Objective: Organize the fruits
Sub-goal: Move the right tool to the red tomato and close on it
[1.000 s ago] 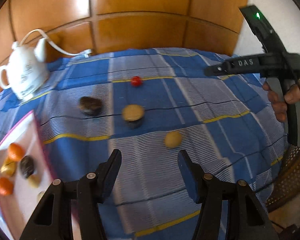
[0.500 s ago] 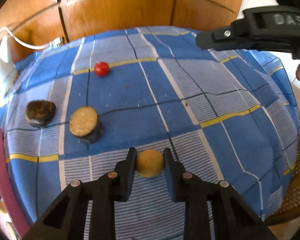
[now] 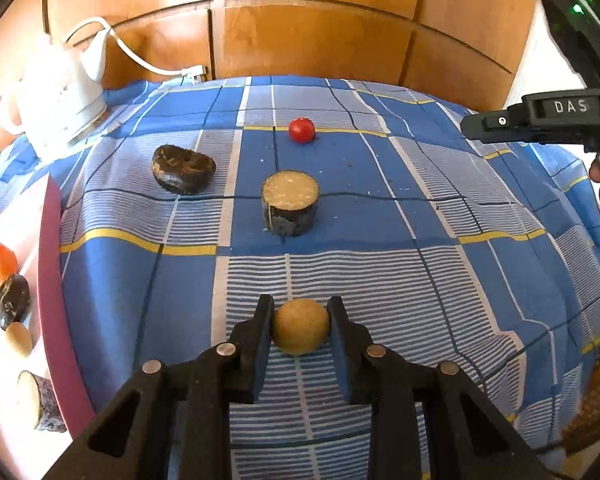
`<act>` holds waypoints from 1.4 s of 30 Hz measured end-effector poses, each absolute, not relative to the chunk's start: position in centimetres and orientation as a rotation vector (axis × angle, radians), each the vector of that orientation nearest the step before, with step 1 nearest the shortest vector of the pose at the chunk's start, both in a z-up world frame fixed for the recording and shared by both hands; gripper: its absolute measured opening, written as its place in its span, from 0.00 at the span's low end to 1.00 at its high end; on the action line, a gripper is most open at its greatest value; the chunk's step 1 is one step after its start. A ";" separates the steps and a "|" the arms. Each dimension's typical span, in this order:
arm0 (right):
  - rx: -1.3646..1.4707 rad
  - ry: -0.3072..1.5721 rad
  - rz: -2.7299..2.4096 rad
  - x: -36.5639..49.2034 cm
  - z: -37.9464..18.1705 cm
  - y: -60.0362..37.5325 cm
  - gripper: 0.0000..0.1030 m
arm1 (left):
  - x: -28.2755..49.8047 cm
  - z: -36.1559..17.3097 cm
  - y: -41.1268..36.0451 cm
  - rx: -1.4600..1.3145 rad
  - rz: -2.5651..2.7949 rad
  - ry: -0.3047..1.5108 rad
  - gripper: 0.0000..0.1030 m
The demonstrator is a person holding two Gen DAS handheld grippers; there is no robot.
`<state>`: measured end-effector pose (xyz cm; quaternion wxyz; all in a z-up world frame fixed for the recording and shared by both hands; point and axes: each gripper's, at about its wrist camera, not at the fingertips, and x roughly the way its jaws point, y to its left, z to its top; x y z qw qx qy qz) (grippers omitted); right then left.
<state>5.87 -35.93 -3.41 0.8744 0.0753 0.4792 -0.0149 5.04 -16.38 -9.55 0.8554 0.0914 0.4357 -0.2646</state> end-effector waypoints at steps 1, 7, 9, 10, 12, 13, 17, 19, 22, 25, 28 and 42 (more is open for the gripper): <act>0.155 1.003 -0.025 5.9 -3.5 -35.8 0.31 | 4.9 -9.6 -16.4 0.200 -0.559 0.903 0.28; 0.165 1.026 0.044 6.0 -4.3 -34.2 0.31 | 4.7 -9.7 -16.0 0.192 -0.580 0.885 0.28; 0.180 1.043 0.075 6.3 -4.5 -33.7 0.31 | 4.7 -9.7 -16.1 0.201 -0.584 0.877 0.28; 0.181 1.047 0.086 6.5 -4.6 -33.4 0.31 | 4.7 -9.7 -16.0 0.200 -0.587 0.875 0.28; 0.176 1.053 0.103 7.3 -4.5 -32.8 0.31 | 4.7 -9.7 -15.9 0.192 -0.593 0.874 0.28; 0.179 1.054 0.113 7.7 -4.5 -32.5 0.31 | 4.7 -9.8 -15.9 0.190 -0.595 0.872 0.28; 0.166 1.058 0.159 10.4 -4.6 -30.8 0.31 | 4.6 -9.8 -15.9 0.192 -0.599 0.860 0.28; 0.149 1.063 0.164 11.9 -5.0 -30.0 0.32 | 4.6 -9.8 -15.9 0.193 -0.603 0.856 0.28; 0.125 1.074 0.158 13.9 -5.7 -29.2 0.34 | 4.5 -9.9 -15.9 0.195 -0.608 0.848 0.28; 0.100 1.073 0.131 15.5 -6.4 -28.9 0.35 | 4.6 -9.9 -15.9 0.190 -0.613 0.845 0.28; 0.092 1.077 0.106 17.0 -6.9 -28.9 0.35 | 4.6 -9.9 -15.8 0.182 -0.617 0.845 0.28; 0.043 1.116 0.070 20.1 -9.0 -28.3 0.26 | 4.6 -10.0 -15.6 0.174 -0.623 0.841 0.28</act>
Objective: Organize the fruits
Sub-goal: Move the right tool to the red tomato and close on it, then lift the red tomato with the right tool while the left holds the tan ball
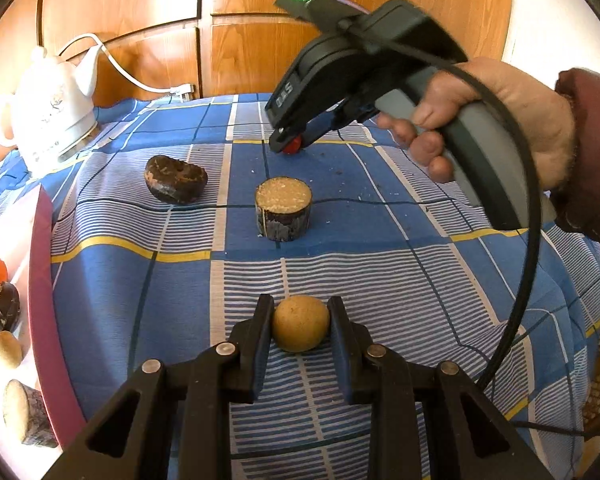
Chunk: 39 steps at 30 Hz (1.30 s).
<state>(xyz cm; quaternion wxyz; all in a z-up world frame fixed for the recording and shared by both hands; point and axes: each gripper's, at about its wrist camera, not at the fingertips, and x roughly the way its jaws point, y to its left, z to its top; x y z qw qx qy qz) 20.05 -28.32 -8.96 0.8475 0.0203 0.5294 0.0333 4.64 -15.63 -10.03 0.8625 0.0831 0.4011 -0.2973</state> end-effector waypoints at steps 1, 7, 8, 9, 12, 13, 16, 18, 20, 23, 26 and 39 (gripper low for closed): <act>0.033 1.108 0.072 19.6 -8.6 -28.3 0.25 | 4.6 -10.0 -15.6 0.174 -0.623 0.841 0.28; -0.028 1.131 0.127 14.9 -6.8 -28.9 0.26 | 4.5 -10.0 -15.6 0.177 -0.620 0.838 0.28; -0.019 1.139 0.139 13.7 -6.6 -29.3 0.26 | 4.5 -10.1 -15.6 0.176 -0.620 0.838 0.28; -0.019 1.144 0.144 12.8 -6.5 -29.5 0.26 | 4.5 -10.1 -15.6 0.175 -0.619 0.838 0.28; -0.044 1.157 0.144 10.2 -6.7 -29.8 0.26 | 4.5 -10.1 -15.7 0.184 -0.613 0.831 0.28; -0.050 1.161 0.143 9.7 -6.9 -29.8 0.26 | 4.4 -10.1 -15.7 0.187 -0.612 0.829 0.28; -0.044 1.167 0.143 8.6 -7.5 -30.0 0.26 | 4.2 -10.0 -15.8 0.193 -0.606 0.828 0.28; -0.028 1.160 0.146 8.5 -7.7 -30.2 0.26 | 4.2 -10.0 -15.9 0.199 -0.601 0.826 0.28; -0.017 1.155 0.156 8.5 -7.8 -30.3 0.26 | 4.1 -10.0 -15.9 0.203 -0.597 0.827 0.28; -0.009 1.159 0.175 8.4 -8.0 -30.2 0.26 | 4.2 -10.0 -16.0 0.205 -0.590 0.829 0.28; -0.012 1.167 0.190 8.2 -8.3 -30.1 0.26 | 4.2 -10.0 -16.1 0.209 -0.586 0.828 0.28; 0.034 1.167 0.220 8.7 -8.0 -30.4 0.36 | 4.1 -10.1 -16.0 0.212 -0.581 0.828 0.28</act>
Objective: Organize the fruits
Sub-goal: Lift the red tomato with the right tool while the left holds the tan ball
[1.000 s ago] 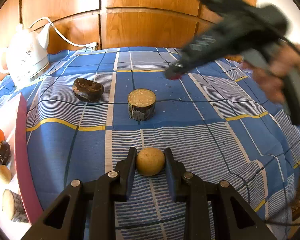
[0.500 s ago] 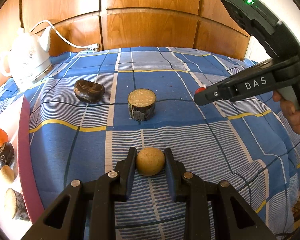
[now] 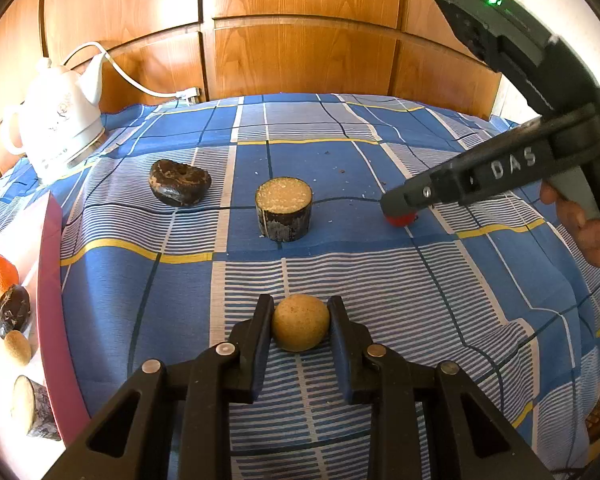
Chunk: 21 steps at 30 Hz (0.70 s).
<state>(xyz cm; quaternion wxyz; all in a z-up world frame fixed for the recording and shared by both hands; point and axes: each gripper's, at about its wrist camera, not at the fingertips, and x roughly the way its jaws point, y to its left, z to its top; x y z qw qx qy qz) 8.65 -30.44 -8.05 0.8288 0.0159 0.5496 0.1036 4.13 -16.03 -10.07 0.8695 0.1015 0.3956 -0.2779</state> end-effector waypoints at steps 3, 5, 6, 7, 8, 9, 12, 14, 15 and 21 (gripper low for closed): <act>0.084 1.124 0.207 8.8 -7.0 -31.3 0.36 | 4.2 -10.1 -16.0 0.212 -0.581 0.827 0.28; 0.103 1.060 0.189 8.6 -5.6 -32.0 0.36 | 4.2 -10.1 -16.0 0.211 -0.581 0.828 0.28; 0.107 1.014 0.175 8.4 -4.7 -32.3 0.36 | 4.2 -10.1 -16.0 0.210 -0.581 0.828 0.28; 0.110 0.964 0.156 8.1 -3.7 -32.7 0.36 | 4.2 -10.1 -16.0 0.211 -0.581 0.828 0.28; 0.112 0.905 0.129 7.6 -2.6 -33.0 0.36 | 4.2 -10.1 -16.0 0.211 -0.581 0.828 0.28; 0.106 0.831 0.081 7.0 -1.1 -33.5 0.36 | 4.2 -10.1 -16.0 0.211 -0.581 0.828 0.28; 0.141 0.730 0.000 5.9 0.3 -34.8 0.46 | 4.2 -10.1 -16.0 0.211 -0.581 0.828 0.28; 0.197 0.763 0.016 6.1 -0.5 -35.4 0.47 | 4.2 -10.1 -16.0 0.211 -0.582 0.828 0.28; 0.201 0.819 0.015 6.5 -1.1 -35.4 0.47 | 4.2 -10.2 -16.0 0.211 -0.581 0.829 0.28; 0.150 0.990 0.160 7.9 -3.4 -32.7 0.47 | 4.3 -10.1 -15.8 0.208 -0.579 0.833 0.28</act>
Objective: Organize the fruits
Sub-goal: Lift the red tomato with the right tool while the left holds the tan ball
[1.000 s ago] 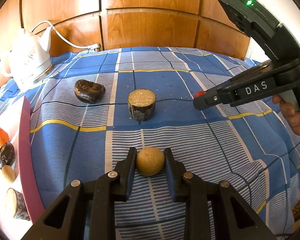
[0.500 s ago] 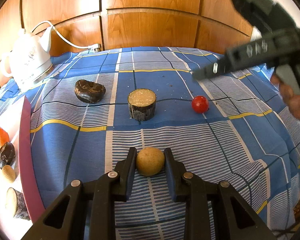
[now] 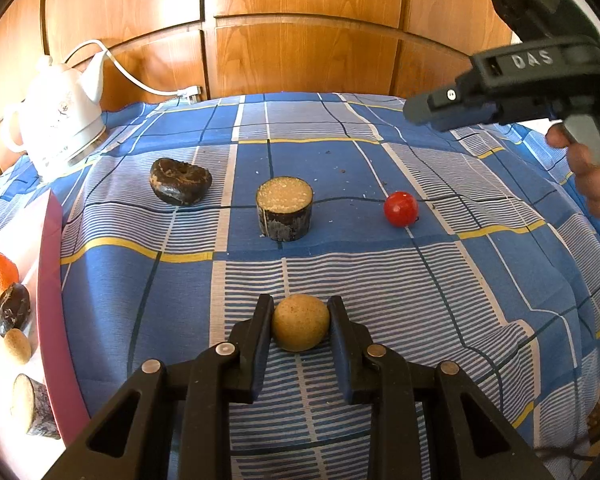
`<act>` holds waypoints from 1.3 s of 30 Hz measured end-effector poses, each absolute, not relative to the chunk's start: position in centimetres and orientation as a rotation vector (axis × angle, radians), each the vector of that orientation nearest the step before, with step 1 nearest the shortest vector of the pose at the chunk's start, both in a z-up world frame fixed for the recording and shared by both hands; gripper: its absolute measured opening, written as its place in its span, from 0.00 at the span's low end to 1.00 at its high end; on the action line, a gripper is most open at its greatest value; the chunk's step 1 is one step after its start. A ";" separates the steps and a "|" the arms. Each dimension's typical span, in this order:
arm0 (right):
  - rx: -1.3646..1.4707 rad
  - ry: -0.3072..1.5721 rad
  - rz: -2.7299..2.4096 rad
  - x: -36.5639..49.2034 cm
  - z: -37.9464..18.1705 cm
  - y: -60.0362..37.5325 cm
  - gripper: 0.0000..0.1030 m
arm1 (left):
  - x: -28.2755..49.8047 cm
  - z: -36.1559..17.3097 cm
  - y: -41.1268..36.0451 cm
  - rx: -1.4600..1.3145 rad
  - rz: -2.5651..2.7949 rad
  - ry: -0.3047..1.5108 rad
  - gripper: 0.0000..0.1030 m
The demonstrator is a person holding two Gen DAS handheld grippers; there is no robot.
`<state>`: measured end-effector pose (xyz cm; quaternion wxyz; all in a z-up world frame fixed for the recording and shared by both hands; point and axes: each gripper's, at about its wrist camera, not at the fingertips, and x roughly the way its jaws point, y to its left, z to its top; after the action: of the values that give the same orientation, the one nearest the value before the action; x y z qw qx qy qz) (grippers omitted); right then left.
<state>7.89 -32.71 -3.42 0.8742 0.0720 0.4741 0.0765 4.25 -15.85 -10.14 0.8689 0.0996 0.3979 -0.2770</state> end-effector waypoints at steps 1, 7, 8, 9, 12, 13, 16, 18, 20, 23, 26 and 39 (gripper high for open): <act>0.154 1.000 0.182 7.9 -3.5 -32.3 0.47 | 4.2 -10.1 -15.9 0.208 -0.579 0.833 0.28; 0.104 1.102 0.240 7.7 -5.6 -30.5 0.47 | 4.3 -10.1 -15.8 0.202 -0.580 0.834 0.28; 0.082 1.125 0.237 7.8 -6.2 -30.1 0.47 | 4.3 -10.1 -15.9 0.201 -0.580 0.834 0.28; 0.068 1.137 0.235 7.9 -6.7 -30.0 0.47 | 4.3 -10.1 -15.9 0.199 -0.580 0.834 0.28; 0.035 1.162 0.227 8.0 -7.7 -29.7 0.47 | 4.3 -10.2 -15.8 0.199 -0.580 0.833 0.28; 0.021 1.169 0.219 8.0 -8.0 -29.6 0.47 | 4.3 -10.2 -15.8 0.198 -0.580 0.833 0.27; -0.006 1.188 0.198 8.3 -8.8 -29.5 0.47 | 4.3 -10.2 -15.9 0.199 -0.579 0.833 0.27; -0.021 1.200 0.188 8.5 -9.1 -29.5 0.42 | 4.3 -10.2 -15.9 0.198 -0.579 0.833 0.27; -0.050 1.194 0.177 8.5 -9.3 -29.3 0.29 | 4.3 -10.2 -15.9 0.198 -0.578 0.834 0.27; -0.084 1.180 0.185 8.3 -9.4 -28.8 0.25 | 4.2 -10.2 -15.9 0.199 -0.576 0.837 0.27; -0.115 1.175 0.182 8.1 -9.4 -28.5 0.25 | 4.3 -10.1 -16.0 0.204 -0.574 0.843 0.27; -0.120 1.167 0.179 8.4 -9.3 -28.2 0.25 | 4.4 -8.0 -14.8 0.127 -0.610 0.908 0.26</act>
<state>8.36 -28.19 -9.33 0.8291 -0.0566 0.5498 0.0845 4.44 -14.83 -8.01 0.8522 0.0602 0.4314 -0.2899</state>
